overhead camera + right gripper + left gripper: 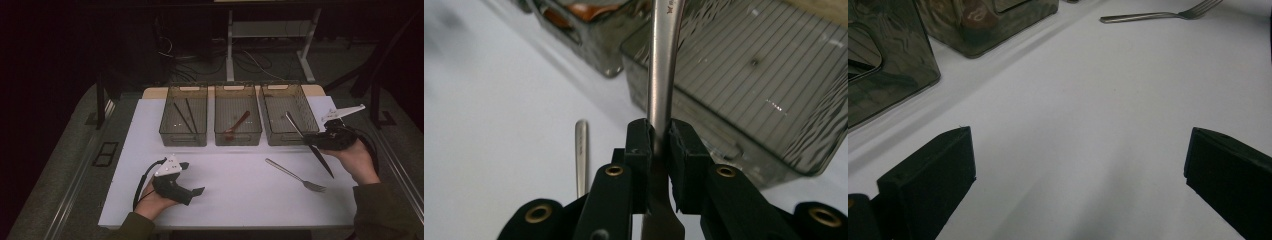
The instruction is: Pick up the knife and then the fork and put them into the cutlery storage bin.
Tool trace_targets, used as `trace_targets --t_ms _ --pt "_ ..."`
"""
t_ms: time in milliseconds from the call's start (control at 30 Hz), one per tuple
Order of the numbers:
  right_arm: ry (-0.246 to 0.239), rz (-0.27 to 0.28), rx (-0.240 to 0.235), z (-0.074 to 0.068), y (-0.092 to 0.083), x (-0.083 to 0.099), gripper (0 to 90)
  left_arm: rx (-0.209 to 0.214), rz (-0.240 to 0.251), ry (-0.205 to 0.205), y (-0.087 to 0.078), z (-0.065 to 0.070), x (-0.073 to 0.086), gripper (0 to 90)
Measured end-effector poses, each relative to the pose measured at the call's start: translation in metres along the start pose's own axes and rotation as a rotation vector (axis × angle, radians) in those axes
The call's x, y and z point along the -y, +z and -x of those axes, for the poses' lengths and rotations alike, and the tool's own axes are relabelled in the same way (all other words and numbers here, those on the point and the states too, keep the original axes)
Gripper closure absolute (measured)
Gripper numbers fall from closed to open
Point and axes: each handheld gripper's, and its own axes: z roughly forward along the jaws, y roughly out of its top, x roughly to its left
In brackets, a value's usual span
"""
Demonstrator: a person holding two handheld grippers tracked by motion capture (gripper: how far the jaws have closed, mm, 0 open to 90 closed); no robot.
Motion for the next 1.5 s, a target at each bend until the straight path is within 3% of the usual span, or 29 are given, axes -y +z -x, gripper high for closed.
trace_targets --t_ms 500,967,1267,1500 --pt "-0.002 0.068 0.076 0.017 0.002 -0.055 78.5 0.005 0.002 0.002 0.001 0.001 0.0 0.0" --pt "-0.01 0.058 0.15 0.048 0.025 -0.106 78.5 0.01 0.002 0.002 0.001 0.001 -0.001 0.0" --pt "0.014 0.042 0.186 0.067 0.052 -0.106 78.5 0.014 0.005 -0.002 0.001 0.001 0.0 0.0" --pt "0.033 0.017 0.185 0.075 0.067 -0.097 78.5 0.019 -0.002 0.002 0.002 0.001 0.0 0.0"
